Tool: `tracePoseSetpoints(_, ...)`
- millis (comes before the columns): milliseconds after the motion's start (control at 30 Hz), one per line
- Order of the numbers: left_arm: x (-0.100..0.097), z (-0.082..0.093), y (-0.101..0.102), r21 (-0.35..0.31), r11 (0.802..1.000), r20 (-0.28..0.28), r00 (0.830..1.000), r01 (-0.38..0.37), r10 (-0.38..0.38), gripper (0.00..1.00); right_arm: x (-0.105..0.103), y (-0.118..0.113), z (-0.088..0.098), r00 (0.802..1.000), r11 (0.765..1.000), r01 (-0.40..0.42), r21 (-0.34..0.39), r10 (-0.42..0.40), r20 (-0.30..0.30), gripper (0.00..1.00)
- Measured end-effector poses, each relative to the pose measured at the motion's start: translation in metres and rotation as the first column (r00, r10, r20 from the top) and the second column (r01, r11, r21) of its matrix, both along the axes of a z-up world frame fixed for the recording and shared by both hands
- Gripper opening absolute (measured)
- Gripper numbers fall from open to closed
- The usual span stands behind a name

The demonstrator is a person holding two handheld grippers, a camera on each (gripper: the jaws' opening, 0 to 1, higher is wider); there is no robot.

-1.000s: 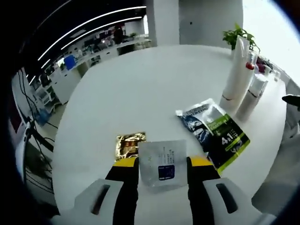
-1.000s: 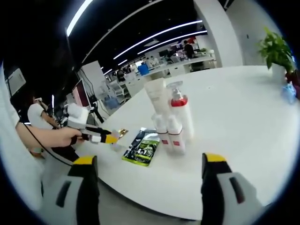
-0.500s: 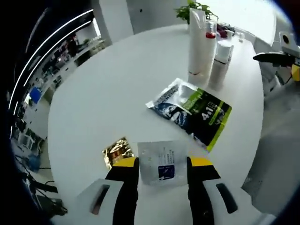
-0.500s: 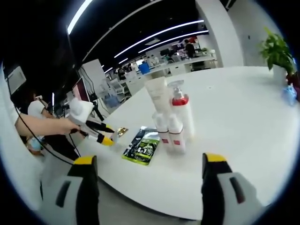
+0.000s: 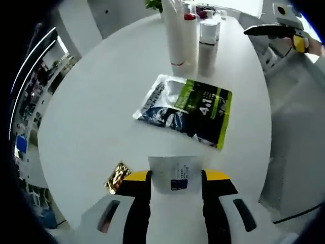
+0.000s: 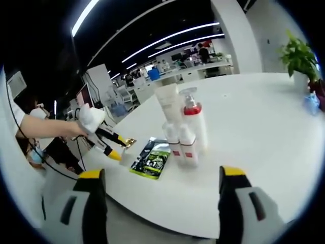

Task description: Arrange the skincare products in the storage area until every visible bottle or jar stands upright without overlapping.

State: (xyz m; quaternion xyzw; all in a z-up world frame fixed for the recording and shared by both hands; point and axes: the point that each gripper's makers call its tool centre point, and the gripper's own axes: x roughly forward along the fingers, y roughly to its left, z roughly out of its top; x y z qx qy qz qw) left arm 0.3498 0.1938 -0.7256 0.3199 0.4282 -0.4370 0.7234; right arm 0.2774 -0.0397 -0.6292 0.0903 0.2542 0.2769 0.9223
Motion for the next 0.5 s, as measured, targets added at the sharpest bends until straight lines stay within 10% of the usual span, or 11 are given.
tracePoseSetpoints(500, -0.012, -0.017, -0.019, 0.095, 0.952, -0.087, 0.955, 0.291, -0.283, 0.36, 0.003, -0.009, 0.000, 0.999, 0.999, 0.046, -0.004, -0.046, 0.005, 0.93)
